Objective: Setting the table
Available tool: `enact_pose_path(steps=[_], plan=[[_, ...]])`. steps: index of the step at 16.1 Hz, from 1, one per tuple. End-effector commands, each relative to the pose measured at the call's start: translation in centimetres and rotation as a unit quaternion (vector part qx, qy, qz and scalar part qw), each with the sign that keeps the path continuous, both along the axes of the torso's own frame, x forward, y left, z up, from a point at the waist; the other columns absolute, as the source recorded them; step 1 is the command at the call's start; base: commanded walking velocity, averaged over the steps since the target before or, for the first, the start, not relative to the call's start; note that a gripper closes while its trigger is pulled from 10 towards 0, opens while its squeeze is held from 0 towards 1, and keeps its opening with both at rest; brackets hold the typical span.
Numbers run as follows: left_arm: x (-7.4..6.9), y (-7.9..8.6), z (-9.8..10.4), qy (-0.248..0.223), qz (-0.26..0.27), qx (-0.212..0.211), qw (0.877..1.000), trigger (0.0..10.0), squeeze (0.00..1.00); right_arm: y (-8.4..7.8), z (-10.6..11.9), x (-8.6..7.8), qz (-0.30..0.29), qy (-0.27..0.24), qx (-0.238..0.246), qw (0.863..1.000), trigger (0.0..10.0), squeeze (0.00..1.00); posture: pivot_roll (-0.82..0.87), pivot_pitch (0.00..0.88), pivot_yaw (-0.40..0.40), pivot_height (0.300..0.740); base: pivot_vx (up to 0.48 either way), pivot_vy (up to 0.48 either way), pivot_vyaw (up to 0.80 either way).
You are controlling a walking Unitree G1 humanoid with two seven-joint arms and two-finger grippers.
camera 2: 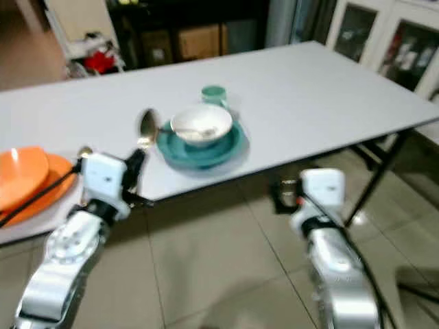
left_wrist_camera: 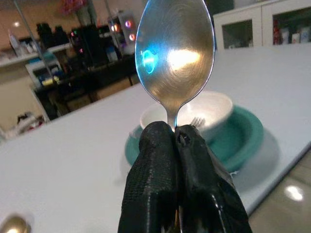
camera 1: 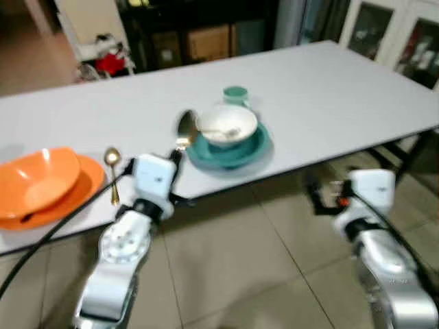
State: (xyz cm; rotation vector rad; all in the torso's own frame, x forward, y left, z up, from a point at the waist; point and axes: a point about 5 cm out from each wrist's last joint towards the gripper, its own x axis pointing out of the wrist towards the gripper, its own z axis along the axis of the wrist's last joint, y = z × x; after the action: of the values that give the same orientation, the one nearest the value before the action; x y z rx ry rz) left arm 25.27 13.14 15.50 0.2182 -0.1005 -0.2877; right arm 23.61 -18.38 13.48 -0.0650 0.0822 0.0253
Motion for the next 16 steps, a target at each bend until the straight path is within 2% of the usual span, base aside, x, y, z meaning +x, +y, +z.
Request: enact_pose_path(steps=[1,2,5,11,16], plan=[[0.3,1.0,1.6,-0.027,0.012,0.011,1.000,10.0,0.00,0.7,0.3,0.0,0.015,-0.006,0.014,1.000,10.0,0.00,0.00,0.000,0.047,0.740,0.386,0.000,-0.80],[0.5,1.0,2.5,-0.040,0.007,0.010,0.999,10.0,0.00,0.7,0.4,0.0,0.015,-0.008,0.014,1.000,10.0,0.00,0.00,0.000,0.049,0.740,0.386,0.000,-0.80],[1.2,0.3,4.0,-0.056,-0.021,0.011,0.998,10.0,0.00,0.8,0.5,-0.1,0.020,-0.012,0.013,1.000,10.0,0.00,0.00,0.000,0.059,0.740,0.385,0.000,0.00],[1.4,-0.3,3.6,-0.032,-0.044,0.013,0.998,10.0,0.00,2.1,-0.2,-0.5,0.096,0.020,0.005,0.995,10.0,0.00,-0.01,0.000,0.067,0.740,0.384,0.000,0.00],[1.9,-1.1,3.8,-0.015,-0.086,0.015,0.996,10.0,0.00,1.6,0.2,-0.6,0.092,0.017,0.004,0.996,10.0,0.00,-0.02,0.000,0.082,0.740,0.348,0.000,0.00]])
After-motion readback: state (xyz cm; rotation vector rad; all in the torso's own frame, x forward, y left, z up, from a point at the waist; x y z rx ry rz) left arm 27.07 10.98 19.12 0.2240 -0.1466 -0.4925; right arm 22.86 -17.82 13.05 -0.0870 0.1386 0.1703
